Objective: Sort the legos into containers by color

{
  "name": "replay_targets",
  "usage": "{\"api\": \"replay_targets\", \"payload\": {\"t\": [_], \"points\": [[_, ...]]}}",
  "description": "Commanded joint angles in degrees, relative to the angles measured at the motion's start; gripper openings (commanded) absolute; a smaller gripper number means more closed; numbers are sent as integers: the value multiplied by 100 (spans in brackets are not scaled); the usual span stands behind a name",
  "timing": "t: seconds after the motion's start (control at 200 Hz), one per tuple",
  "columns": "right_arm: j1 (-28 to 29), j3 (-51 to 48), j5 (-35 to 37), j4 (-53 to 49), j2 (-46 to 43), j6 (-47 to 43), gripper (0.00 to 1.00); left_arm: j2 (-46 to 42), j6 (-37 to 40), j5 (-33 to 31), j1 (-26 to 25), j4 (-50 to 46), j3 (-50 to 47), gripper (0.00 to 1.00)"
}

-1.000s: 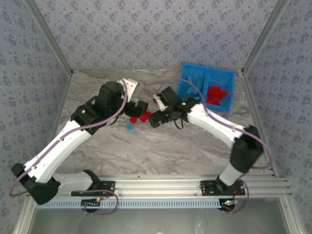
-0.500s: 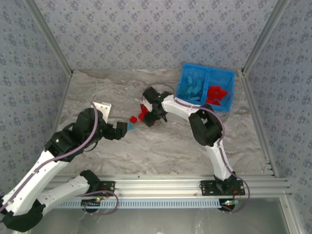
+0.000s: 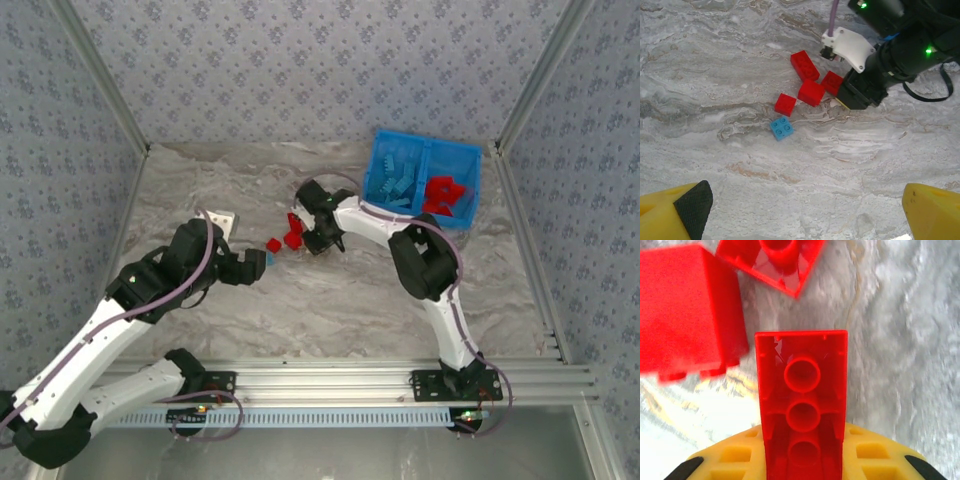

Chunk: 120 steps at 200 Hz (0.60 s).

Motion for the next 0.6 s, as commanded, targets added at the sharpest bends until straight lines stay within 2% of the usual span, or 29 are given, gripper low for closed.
{"api": "replay_targets", "payload": {"t": [0.0,0.15,0.265,0.445,0.595], "points": [[-21,-295,84,205,-1025,386,24,39,27,-67,23,166,19,99],[-122,-939,581,413,-2293,767,24,130,124,-60,23,264,77,99],[-566,-1547,601,773,-3335,1311,25,210,191,-46,23,315,95,99],[-1981,-2531,591,1358,-4677,2300,27,391,128,92,23,352,70,99],[-3191,-2756,424,1320,-4816,2641,26,374,20,191,23,431,-35,99]]}}
